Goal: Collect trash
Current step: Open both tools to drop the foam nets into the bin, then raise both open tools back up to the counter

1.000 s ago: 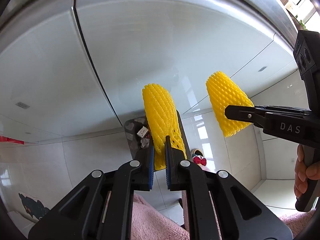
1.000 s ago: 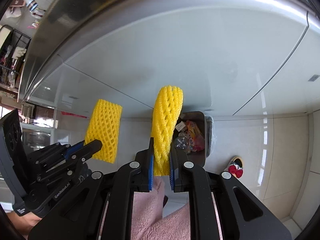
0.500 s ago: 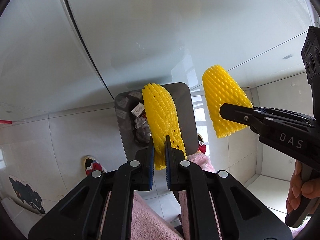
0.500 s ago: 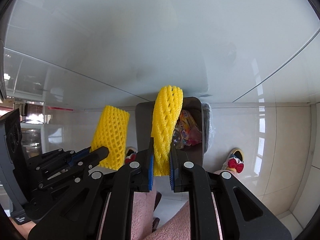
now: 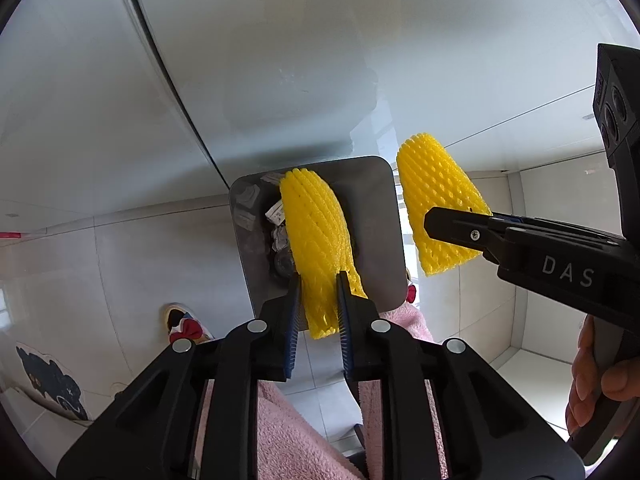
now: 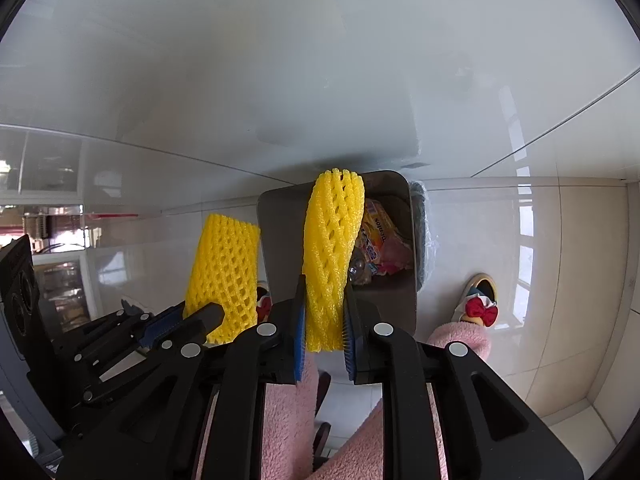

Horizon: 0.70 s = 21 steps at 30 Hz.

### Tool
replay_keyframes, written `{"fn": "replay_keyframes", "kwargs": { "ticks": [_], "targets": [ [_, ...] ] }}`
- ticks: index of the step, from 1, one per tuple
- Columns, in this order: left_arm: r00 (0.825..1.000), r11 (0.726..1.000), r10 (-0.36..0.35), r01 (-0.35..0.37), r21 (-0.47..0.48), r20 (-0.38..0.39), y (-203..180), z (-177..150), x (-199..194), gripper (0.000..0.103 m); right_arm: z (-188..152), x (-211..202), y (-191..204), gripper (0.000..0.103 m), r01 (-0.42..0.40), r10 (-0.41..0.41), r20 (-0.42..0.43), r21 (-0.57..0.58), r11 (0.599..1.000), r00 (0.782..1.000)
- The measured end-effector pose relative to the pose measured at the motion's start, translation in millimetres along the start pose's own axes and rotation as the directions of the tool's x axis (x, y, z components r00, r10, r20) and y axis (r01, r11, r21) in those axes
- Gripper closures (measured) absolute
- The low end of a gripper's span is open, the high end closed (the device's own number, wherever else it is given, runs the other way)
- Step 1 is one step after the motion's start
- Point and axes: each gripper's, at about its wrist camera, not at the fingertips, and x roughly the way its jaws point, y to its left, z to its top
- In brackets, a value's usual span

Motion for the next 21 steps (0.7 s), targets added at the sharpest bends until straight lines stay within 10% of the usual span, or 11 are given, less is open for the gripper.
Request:
{"fn": "replay_keyframes", "kwargs": {
  "ticks": [13, 21],
  "targets": [
    [0.999, 1.0, 0.025, -0.025, 0.002, 0.03, 3.3, 8.4, -12.5, 0.031, 8.1, -4.7, -7.2, 0.009, 0.047, -0.048, 0.038, 0.032, 0.998, 0.998],
    [0.995, 0.999, 0.026, -0.028, 0.019, 0.093, -2.0, 13.0, -50.8, 0.026, 7.9, -32.8, -13.1, 0.005, 0.04, -0.044, 0.066, 0.055, 0.998, 0.997]
  ]
}}
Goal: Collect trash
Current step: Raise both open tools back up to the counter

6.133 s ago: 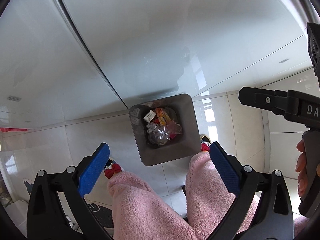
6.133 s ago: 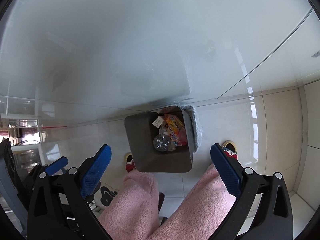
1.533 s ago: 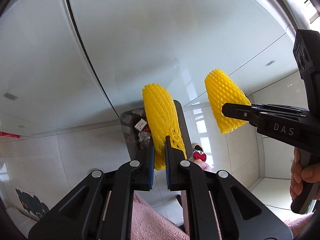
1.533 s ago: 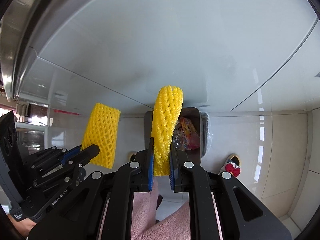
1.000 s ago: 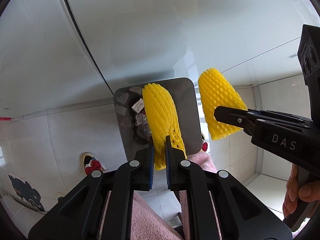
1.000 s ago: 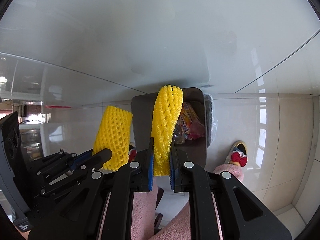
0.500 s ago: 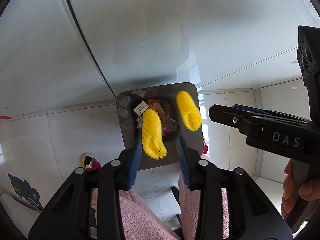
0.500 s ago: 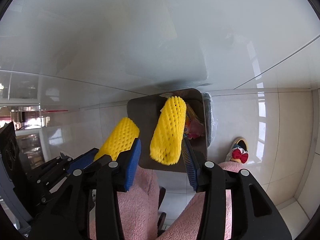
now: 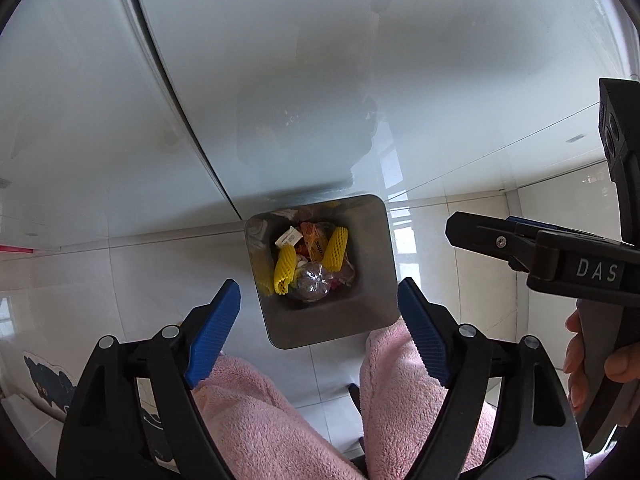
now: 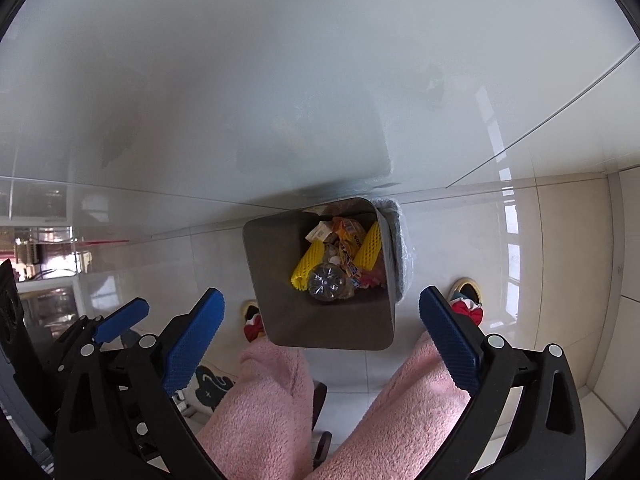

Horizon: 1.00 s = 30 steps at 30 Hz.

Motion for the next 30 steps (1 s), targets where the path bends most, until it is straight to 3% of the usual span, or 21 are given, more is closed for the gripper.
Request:
{"fn": "replay_keyframes", "kwargs": {
  "ticks": [11, 21, 27, 30],
  "targets": [
    [0.988, 0.997, 0.011, -0.023, 0.077, 0.156, -24.4, 9.8, -127.8, 0.023, -11.3, -130.2, 10.1, 0.004, 0.009, 0.008, 0.171, -0.097, 0.995, 0.985],
    [0.942, 0.995, -0.004, -0.03, 0.095, 0.335, -49.3, 43.7, -239.2, 0.02, -7.3, -260.3, 26.5, 0.004, -0.014, 0.054, 0.357, -0.114, 0.993, 0.933],
    [0.911, 0.993, -0.013, -0.037, 0.111, 0.413, -59.2, 80.5, -268.7, 0.02, 23.7, -295.9, 36.3, 0.004, -0.017, 0.065, 0.445, -0.112, 0.994, 0.893],
    [0.901, 0.992, -0.021, -0.033, 0.119, 0.433, -62.7, 103.0, -277.3, 0.02, 43.6, -302.7, 33.3, 0.003, -0.033, 0.076, 0.457, -0.102, 0.994, 0.886]
  ]
}}
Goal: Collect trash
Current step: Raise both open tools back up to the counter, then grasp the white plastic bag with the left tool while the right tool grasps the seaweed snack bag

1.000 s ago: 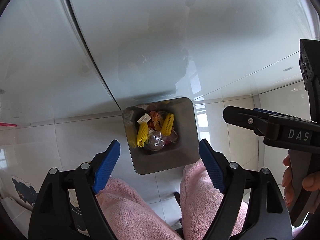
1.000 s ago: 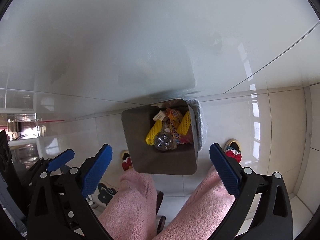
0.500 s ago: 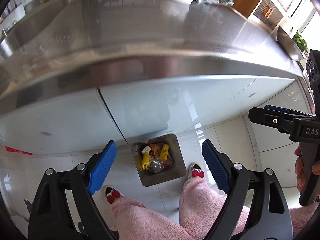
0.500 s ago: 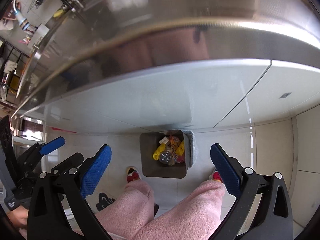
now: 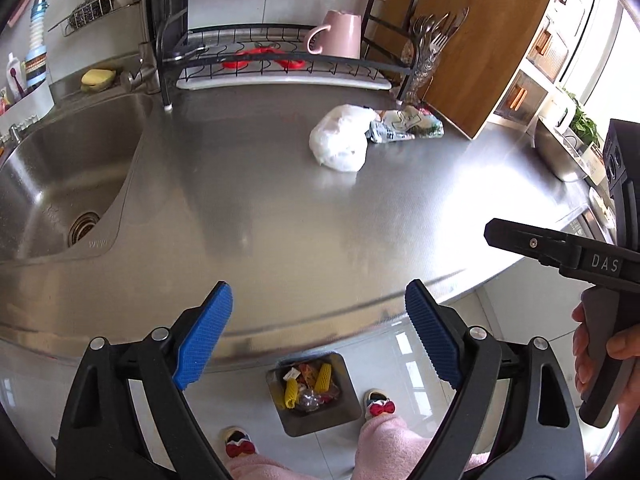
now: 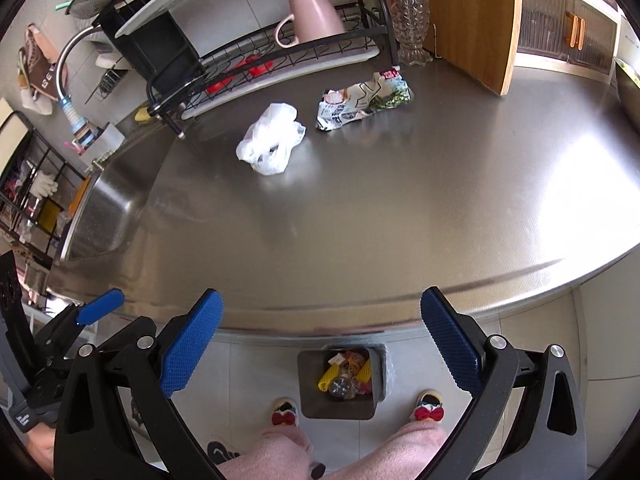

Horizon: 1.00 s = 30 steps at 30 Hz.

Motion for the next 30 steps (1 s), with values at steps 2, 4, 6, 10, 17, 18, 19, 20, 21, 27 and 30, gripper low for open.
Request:
{"fn": "replay_keyframes", "kwargs": {
  "ticks": [2, 4, 6, 10, 17, 18, 19, 20, 21, 27, 30],
  "targets": [
    [1.0, 1.0, -0.004, 0.003, 0.009, 0.011, -1.1, 16.7, 4.7, 0.02, 13.7, 0.6, -0.5, 0.003, -0.001, 0.0, 0.012, 0.01, 1.0, 1.0],
    [1.0, 1.0, -0.007, 0.006, 0.018, 0.021, -2.0, 32.2, 12.6, 0.02, 28.5, 0.8, -1.8, 0.003, 0.011, -0.012, 0.029, 0.01, 1.0, 1.0],
    [1.0, 1.0, -0.004, 0.004, 0.03, 0.025, -1.8, 46.5, 22.5, 0.02, 43.1, 2.3, -4.6, 0.003, 0.017, -0.018, 0.046, 0.015, 1.0, 0.999],
    [1.0, 0.999, -0.011, 0.01, 0.038, 0.025, 1.3, 74.5, 44.9, 0.02, 75.2, 17.3, -12.3, 0.003, 0.014, -0.016, 0.057, 0.027, 1.0, 0.998],
    [1.0, 0.998, -0.008, 0.007, 0.066, 0.01, -1.7, 113.2, 80.2, 0.02, 123.2, 50.7, -27.4, 0.003, 0.036, -0.039, 0.058, 0.048, 0.998, 0.998],
    [1.0, 0.998, -0.009, 0.009, 0.069, 0.006, -2.6, 116.5, 85.1, 0.02, 128.8, 55.2, -28.3, 0.003, 0.043, -0.045, 0.06, 0.044, 0.998, 0.997],
    [1.0, 0.997, -0.011, 0.01, 0.071, 0.003, -3.2, 120.0, 90.2, 0.02, 134.0, 59.5, -29.3, 0.004, 0.048, -0.051, 0.062, 0.041, 0.998, 0.997],
    [1.0, 0.997, -0.011, 0.011, 0.073, 0.002, -3.6, 122.7, 94.9, 0.02, 139.0, 63.6, -30.5, 0.004, 0.053, -0.055, 0.066, 0.038, 0.998, 0.996],
    [1.0, 0.997, -0.01, 0.01, 0.075, 0.0, -3.9, 125.5, 99.8, 0.02, 143.0, 67.6, -32.1, 0.003, 0.058, -0.061, 0.071, 0.039, 0.998, 0.996],
    [1.0, 0.998, -0.007, 0.008, 0.059, -0.028, -4.4, 138.9, 125.9, 0.02, 164.1, 93.4, -43.4, 0.003, 0.082, -0.085, 0.068, 0.051, 0.995, 0.994],
    [0.999, 0.998, -0.01, 0.013, 0.062, -0.037, -7.8, 140.9, 136.9, 0.02, 168.4, 106.3, -48.8, 0.004, 0.076, -0.08, 0.054, 0.059, 0.995, 0.995]
  ]
}}
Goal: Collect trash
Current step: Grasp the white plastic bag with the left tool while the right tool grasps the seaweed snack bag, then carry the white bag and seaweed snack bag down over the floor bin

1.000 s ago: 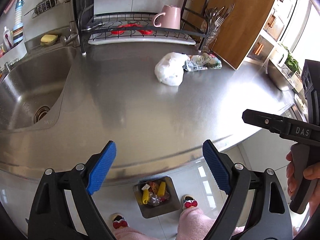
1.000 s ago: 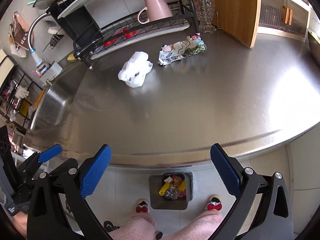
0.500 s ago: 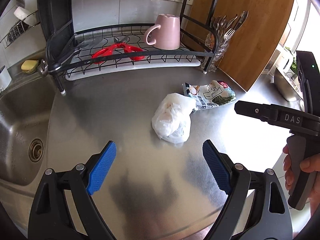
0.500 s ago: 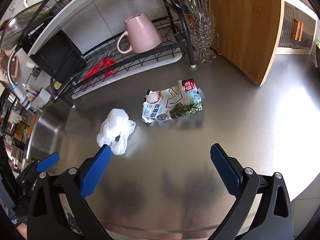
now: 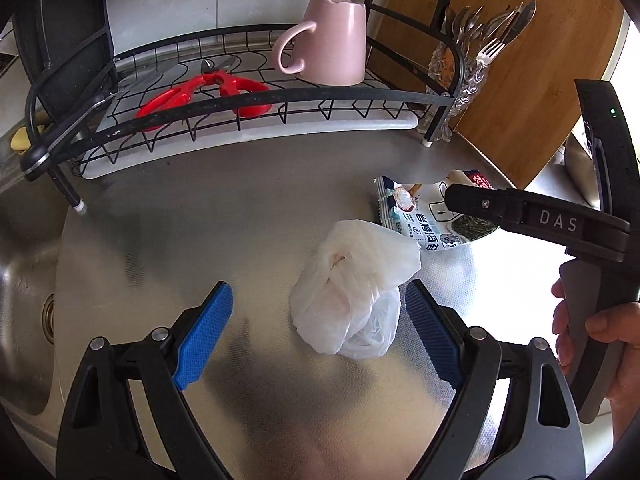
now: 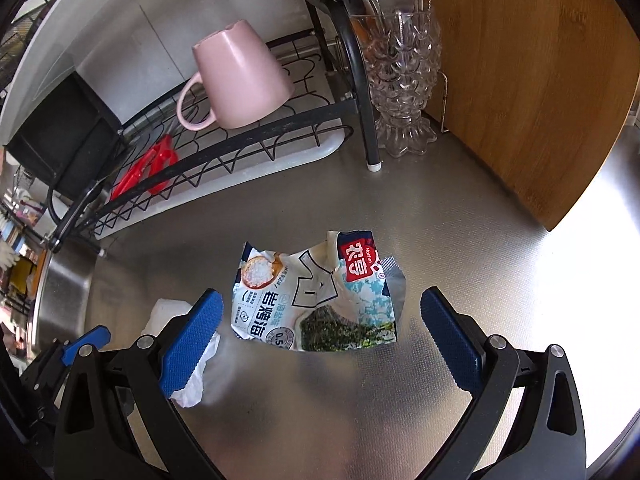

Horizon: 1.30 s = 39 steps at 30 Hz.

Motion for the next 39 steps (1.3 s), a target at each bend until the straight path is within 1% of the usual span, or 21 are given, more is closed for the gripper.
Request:
{"fn": "replay_keyframes", "kwargs": {
  "ticks": [4, 5, 6, 7, 8, 9, 10, 11, 12, 13, 14, 16, 17, 18, 19, 20, 21, 26, 31, 39],
  "targets": [
    [1.0, 1.0, -0.007, 0.007, -0.011, 0.004, -1.2, 4.1, 12.4, 0.021, -0.5, 14.4, -2.8, 0.004, -0.007, 0.007, -0.02, 0.004, 1.0, 1.0],
    [1.0, 1.0, -0.01, 0.01, -0.012, 0.004, -1.2, 5.0, 16.1, 0.024, -1.5, 17.2, -3.3, 0.004, -0.012, 0.012, -0.023, 0.002, 1.0, 1.0],
    [1.0, 1.0, -0.017, 0.017, -0.013, -0.001, -1.4, 5.5, 19.7, 0.031, -1.9, 19.3, -3.3, 0.004, -0.011, 0.011, -0.023, -0.005, 1.0, 1.0],
    [1.0, 1.0, -0.026, 0.026, -0.016, -0.008, -1.3, 6.0, 23.4, 0.036, -2.1, 21.1, -3.1, 0.006, -0.01, 0.01, -0.021, -0.015, 1.0, 1.0],
    [0.999, 0.999, -0.036, 0.035, -0.018, -0.015, -1.4, 5.9, 26.2, 0.049, -2.6, 22.9, -3.2, 0.009, -0.013, 0.012, -0.02, -0.024, 1.0, 1.0],
    [0.999, 0.999, -0.035, 0.035, -0.016, -0.019, -2.1, 5.8, 28.1, 0.061, -3.1, 25.6, -3.6, 0.02, -0.016, 0.015, -0.029, -0.029, 0.999, 0.999],
    [0.999, 0.999, -0.03, 0.03, -0.013, -0.017, -2.7, 5.6, 28.9, 0.063, -3.1, 29.3, -4.6, 0.032, -0.026, 0.024, -0.045, -0.029, 0.999, 0.999],
    [1.0, 1.0, -0.028, 0.028, -0.011, -0.014, -3.2, 5.2, 28.9, 0.065, -3.4, 28.2, -4.0, 0.035, -0.02, 0.019, -0.03, -0.041, 0.999, 0.999],
    [0.999, 0.999, -0.031, 0.03, -0.011, -0.014, -3.7, 5.1, 29.2, 0.069, -3.5, 29.2, -3.4, 0.05, -0.02, 0.018, -0.034, -0.052, 0.998, 0.999],
    [0.999, 0.999, -0.032, 0.031, -0.012, -0.014, -4.1, 5.0, 29.1, 0.07, -3.8, 29.9, -2.8, 0.058, -0.023, 0.021, -0.034, -0.061, 0.998, 0.999],
    [0.999, 0.999, -0.032, 0.032, -0.012, -0.012, -4.1, 4.9, 28.5, 0.072, -4.0, 29.8, -2.4, 0.059, -0.027, 0.024, -0.033, -0.066, 0.997, 0.999],
    [0.999, 0.999, -0.03, 0.03, -0.012, -0.01, -4.0, 4.1, 25.8, 0.077, -5.4, 29.0, -1.4, 0.076, -0.038, 0.036, -0.034, -0.069, 0.997, 0.999],
    [1.0, 1.0, -0.029, 0.029, -0.013, -0.007, -3.8, 3.5, 23.3, 0.079, -6.1, 27.6, 0.8, 0.078, -0.035, 0.033, -0.03, -0.075, 0.997, 0.999],
    [1.0, 1.0, -0.027, 0.027, -0.01, -0.006, -4.0, 2.3, 20.6, 0.081, -7.3, 25.5, 2.3, 0.083, -0.031, 0.029, -0.025, -0.081, 0.996, 0.999],
    [1.0, 1.0, -0.024, 0.024, -0.008, -0.003, -4.1, 1.3, 18.1, 0.082, -8.9, 23.5, 3.5, 0.089, -0.036, 0.034, -0.024, -0.083, 0.996, 0.999],
    [1.0, 1.0, -0.024, 0.024, -0.007, 0.0, -4.1, -0.3, 14.9, 0.082, -9.4, 22.0, 5.6, 0.092, -0.041, 0.039, -0.026, -0.083, 0.996, 0.999],
    [1.0, 1.0, -0.022, 0.022, -0.007, 0.001, -4.0, -2.4, 11.2, 0.083, -11.6, 19.2, 6.5, 0.099, -0.047, 0.045, -0.026, -0.083, 0.995, 0.999],
    [1.0, 1.0, -0.006, 0.006, 0.004, 0.017, -7.7, -15.2, -11.9, 0.083, -26.5, -2.4, 11.7, 0.1, -0.056, 0.055, -0.007, -0.089, 0.995, 0.998],
    [0.999, 1.0, 0.015, -0.015, 0.008, 0.038, -13.3, -33.0, -44.8, 0.083, -51.1, -29.9, 15.6, 0.1, -0.06, 0.061, 0.007, -0.092, 0.994, 0.998],
    [0.998, 1.0, 0.023, -0.023, -0.004, 0.051, -17.7, -78.2, -99.5, 0.082, -92.7, -79.2, 34.4, 0.1, -0.066, 0.069, 0.014, -0.141, 0.988, 0.998]
  ]
}}
